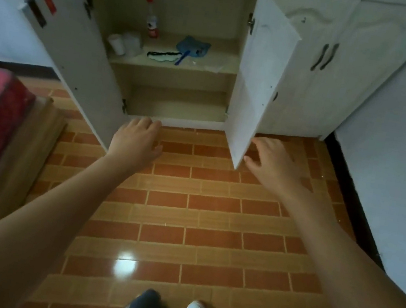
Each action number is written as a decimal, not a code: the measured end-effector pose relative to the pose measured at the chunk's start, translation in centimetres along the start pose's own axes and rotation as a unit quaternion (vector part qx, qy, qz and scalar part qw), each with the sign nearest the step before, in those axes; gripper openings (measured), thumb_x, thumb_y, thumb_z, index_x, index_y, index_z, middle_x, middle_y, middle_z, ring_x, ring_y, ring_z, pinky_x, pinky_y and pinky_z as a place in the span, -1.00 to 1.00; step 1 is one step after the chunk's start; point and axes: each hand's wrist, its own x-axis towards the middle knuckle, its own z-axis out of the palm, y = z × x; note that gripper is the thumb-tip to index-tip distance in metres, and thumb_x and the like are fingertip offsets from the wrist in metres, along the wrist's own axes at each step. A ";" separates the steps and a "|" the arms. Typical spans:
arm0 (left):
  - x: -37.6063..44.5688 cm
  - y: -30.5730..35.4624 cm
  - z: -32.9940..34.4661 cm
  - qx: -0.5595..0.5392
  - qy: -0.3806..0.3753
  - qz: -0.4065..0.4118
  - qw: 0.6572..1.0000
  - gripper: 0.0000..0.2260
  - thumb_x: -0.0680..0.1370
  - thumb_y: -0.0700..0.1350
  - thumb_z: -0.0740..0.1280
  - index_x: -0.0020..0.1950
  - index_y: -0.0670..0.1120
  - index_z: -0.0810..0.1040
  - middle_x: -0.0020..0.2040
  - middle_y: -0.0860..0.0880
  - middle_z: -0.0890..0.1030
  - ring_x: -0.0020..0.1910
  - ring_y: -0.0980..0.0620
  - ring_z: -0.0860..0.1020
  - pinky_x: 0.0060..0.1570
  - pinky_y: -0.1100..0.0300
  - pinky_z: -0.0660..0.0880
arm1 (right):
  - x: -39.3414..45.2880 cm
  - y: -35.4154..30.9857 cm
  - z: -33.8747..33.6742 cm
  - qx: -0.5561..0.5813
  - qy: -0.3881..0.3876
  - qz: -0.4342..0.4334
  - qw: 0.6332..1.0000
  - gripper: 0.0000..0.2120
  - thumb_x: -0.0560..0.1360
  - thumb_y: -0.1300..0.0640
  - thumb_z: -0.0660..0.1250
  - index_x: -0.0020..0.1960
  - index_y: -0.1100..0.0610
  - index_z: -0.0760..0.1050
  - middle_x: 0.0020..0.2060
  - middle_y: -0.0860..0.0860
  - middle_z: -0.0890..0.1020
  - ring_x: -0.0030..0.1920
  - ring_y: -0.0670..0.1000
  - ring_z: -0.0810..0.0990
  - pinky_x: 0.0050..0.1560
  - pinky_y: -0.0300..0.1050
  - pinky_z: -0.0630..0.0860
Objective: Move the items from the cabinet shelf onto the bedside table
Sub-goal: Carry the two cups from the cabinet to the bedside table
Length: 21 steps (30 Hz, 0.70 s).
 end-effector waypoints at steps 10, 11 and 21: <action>7.3 -5.0 2.0 0.012 -0.003 -0.043 0.999 -0.51 0.55 0.04 0.24 0.43 -0.09 0.25 0.36 -0.10 0.38 0.35 -0.08 0.33 0.33 0.04 0.29 | 11.9 -2.4 1.4 -0.008 -0.034 -0.082 0.996 -0.54 0.56 0.02 0.17 0.40 0.17 0.25 0.36 0.09 0.38 0.38 0.07 0.27 0.35 -0.02 0.26; 8.8 -5.6 2.2 0.012 -0.003 -0.043 0.999 -0.50 0.55 0.04 0.24 0.44 -0.09 0.25 0.36 -0.10 0.38 0.36 -0.08 0.33 0.33 0.04 0.28 | 13.5 -2.4 1.4 -0.009 -0.033 -0.081 0.996 -0.54 0.56 0.01 0.17 0.41 0.16 0.24 0.36 0.08 0.37 0.39 0.07 0.26 0.36 -0.01 0.25; 23.9 -11.1 1.7 -0.002 -0.004 -0.047 0.999 -0.52 0.55 0.03 0.23 0.43 -0.10 0.26 0.34 -0.10 0.39 0.33 -0.08 0.34 0.30 0.05 0.31 | 29.0 -3.6 1.1 -0.004 -0.031 -0.071 0.997 -0.53 0.56 0.04 0.17 0.42 0.16 0.24 0.36 0.08 0.37 0.39 0.07 0.24 0.35 -0.04 0.24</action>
